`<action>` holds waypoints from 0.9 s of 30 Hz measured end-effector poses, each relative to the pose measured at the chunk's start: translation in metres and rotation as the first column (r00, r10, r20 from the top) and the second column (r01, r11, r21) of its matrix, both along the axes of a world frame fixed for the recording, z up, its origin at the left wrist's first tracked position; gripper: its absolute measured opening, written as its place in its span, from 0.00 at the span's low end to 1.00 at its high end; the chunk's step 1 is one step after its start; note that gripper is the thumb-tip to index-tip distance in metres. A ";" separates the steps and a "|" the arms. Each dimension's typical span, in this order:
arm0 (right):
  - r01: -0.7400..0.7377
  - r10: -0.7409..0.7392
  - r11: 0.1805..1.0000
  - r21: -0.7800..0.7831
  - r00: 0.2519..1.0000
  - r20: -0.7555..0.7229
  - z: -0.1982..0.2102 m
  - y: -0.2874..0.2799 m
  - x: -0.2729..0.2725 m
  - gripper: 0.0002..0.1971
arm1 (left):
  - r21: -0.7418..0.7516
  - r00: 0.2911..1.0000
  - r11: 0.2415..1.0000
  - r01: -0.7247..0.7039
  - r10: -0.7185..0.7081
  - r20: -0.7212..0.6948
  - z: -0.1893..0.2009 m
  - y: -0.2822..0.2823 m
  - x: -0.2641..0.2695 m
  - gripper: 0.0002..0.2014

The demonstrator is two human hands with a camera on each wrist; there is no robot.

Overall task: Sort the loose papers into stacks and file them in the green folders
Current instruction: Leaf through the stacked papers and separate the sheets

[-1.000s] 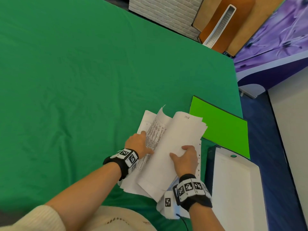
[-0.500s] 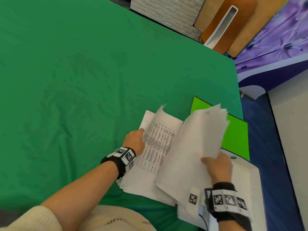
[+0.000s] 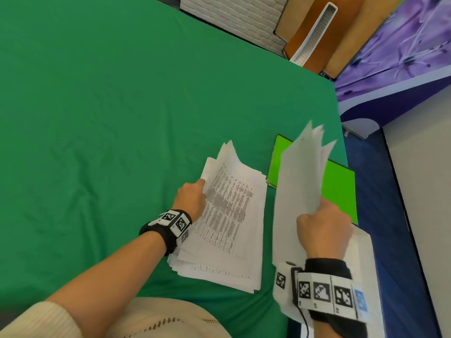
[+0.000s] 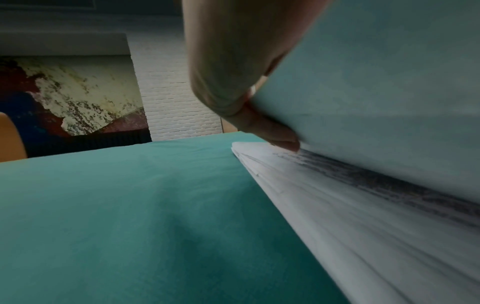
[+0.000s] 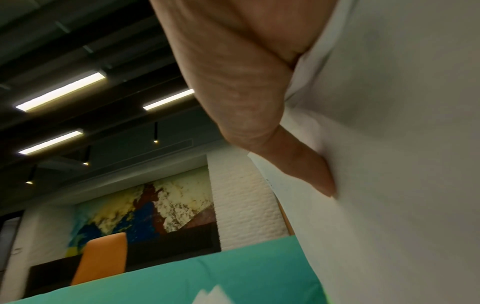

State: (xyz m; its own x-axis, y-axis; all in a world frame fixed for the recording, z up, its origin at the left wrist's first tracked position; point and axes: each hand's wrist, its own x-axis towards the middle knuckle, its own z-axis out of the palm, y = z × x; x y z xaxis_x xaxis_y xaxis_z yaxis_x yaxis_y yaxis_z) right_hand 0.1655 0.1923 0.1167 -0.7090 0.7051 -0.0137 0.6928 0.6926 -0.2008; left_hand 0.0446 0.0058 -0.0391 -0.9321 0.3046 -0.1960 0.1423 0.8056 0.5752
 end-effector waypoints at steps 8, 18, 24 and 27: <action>-0.037 0.067 0.965 -0.259 0.992 0.108 -0.054 -0.040 -0.030 0.21 | -0.496 0.978 0.866 0.066 -0.156 -0.142 0.032 0.011 0.012 0.19; -0.100 0.078 0.955 -0.279 0.993 -0.088 -0.080 -0.052 -0.029 0.50 | 0.227 0.982 0.959 0.172 -0.184 0.035 0.027 0.044 0.035 0.19; -0.188 0.106 0.918 -0.350 0.965 -0.241 -0.112 -0.051 -0.024 0.38 | 0.437 0.964 0.897 0.063 -0.168 0.207 0.024 0.049 0.039 0.16; -0.231 0.168 0.924 -0.304 0.961 -0.220 -0.120 -0.050 -0.022 0.25 | 0.433 0.955 0.901 0.018 -0.144 0.259 0.021 0.046 0.037 0.16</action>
State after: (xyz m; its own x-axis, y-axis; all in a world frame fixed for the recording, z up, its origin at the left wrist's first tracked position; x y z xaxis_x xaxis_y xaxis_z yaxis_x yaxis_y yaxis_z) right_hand 0.1436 0.1422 -0.0036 -0.8461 0.5282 -0.0715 0.4755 0.6873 -0.5491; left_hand 0.0817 0.0516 -0.0186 -0.8269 0.4885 -0.2786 -0.0193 0.4705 0.8822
